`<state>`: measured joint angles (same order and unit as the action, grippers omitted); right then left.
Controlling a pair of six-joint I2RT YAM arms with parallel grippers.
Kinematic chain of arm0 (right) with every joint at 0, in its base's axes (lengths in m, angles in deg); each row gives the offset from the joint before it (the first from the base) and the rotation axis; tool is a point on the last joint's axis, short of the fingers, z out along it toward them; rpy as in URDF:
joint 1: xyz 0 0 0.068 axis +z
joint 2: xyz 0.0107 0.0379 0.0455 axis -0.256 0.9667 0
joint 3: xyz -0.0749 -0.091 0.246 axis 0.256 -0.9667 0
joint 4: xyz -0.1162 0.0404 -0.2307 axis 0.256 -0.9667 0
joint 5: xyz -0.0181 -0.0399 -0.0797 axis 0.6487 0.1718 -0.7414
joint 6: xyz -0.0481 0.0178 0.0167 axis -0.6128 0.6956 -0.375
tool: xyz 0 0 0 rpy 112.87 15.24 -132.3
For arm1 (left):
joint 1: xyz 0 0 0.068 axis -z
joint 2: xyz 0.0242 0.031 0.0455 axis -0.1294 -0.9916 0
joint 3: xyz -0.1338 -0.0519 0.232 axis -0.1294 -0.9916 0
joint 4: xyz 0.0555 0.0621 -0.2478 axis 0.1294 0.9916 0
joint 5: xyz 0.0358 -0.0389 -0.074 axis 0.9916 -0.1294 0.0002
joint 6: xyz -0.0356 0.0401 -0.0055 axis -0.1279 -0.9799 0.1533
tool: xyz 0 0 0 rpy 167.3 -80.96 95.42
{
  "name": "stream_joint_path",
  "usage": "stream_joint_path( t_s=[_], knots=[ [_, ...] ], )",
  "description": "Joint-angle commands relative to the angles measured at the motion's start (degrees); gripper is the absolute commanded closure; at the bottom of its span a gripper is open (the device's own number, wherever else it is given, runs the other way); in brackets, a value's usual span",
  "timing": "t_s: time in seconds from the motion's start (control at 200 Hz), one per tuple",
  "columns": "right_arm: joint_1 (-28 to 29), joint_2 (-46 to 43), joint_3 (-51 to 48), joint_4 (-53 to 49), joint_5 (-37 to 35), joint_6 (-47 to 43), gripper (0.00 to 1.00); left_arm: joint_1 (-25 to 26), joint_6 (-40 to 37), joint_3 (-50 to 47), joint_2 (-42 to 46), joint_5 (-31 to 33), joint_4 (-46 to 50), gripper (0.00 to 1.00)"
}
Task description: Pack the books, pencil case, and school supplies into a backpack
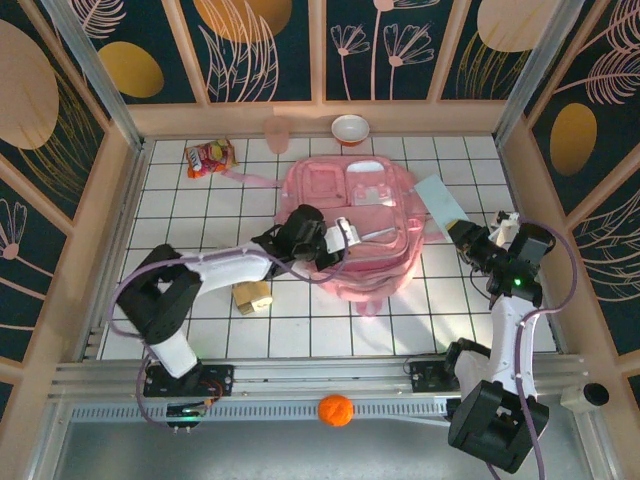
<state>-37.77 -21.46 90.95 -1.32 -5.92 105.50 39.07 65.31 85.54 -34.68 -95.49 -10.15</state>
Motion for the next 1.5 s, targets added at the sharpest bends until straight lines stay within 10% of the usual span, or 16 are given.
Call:
stream_joint_path(
  t_s=[0.0,0.455,0.881,1.206,1.496],
  knots=[
    [-0.01,-1.15,-0.7,2.36,2.54,-0.16,0.84,-0.36,10.29,-3.77,4.24,3.64,-1.77,1.0],
    [3.46,-9.0,-0.42,-2.85,-6.07,4.33,0.84,-0.53,18.98,5.27,6.62,5.3,-3.33,1.0],
    [22.46,-12.79,1.33,-12.99,-21.34,9.99,0.85,-2.64,26.28,12.72,6.1,10.6,-2.72,1.0],
    [41.56,-12.03,-7.07,10.91,-24.27,25.21,0.84,-3.17,27.86,15.92,4.51,7.66,-3.09,1.0],
    [55.36,7.58,-11.78,44.28,-35.6,35.71,0.87,-3.35,28.0,17.5,4.69,5.24,-3.2,1.0]
  ],
)
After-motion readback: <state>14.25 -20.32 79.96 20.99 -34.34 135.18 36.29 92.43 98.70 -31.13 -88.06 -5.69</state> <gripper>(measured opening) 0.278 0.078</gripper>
